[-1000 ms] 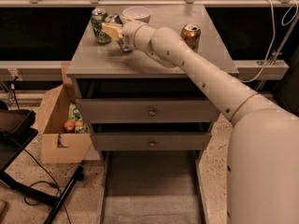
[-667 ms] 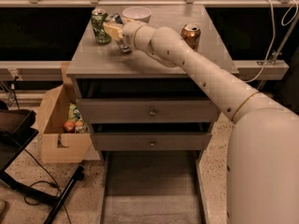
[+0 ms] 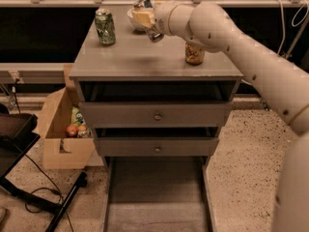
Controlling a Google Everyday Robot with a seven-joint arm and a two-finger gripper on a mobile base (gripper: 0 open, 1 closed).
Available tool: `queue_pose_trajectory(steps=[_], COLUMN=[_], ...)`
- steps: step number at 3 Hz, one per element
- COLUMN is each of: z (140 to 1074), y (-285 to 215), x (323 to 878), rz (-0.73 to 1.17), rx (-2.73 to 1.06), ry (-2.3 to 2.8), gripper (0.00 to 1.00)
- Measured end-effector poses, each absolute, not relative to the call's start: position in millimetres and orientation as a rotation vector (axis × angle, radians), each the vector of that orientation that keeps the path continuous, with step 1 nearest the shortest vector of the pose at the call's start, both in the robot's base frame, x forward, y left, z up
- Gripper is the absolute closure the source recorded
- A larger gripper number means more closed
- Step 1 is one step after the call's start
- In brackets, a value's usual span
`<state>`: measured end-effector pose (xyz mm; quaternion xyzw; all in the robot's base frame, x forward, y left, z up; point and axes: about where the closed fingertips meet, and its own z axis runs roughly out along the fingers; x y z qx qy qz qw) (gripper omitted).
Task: Place redbull can into bottom drawer
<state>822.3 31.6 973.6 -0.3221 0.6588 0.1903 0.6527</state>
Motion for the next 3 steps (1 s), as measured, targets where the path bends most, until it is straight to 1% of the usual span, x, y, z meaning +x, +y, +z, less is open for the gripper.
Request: queue_pose_trajectory(steps=[1, 3], z=[999, 886], y=[-5, -65], x=[777, 723], rz=[0.446, 0.498], rx=[-0.687, -0.597], ry=[1.465, 1.491], gripper=[1.00, 1.00])
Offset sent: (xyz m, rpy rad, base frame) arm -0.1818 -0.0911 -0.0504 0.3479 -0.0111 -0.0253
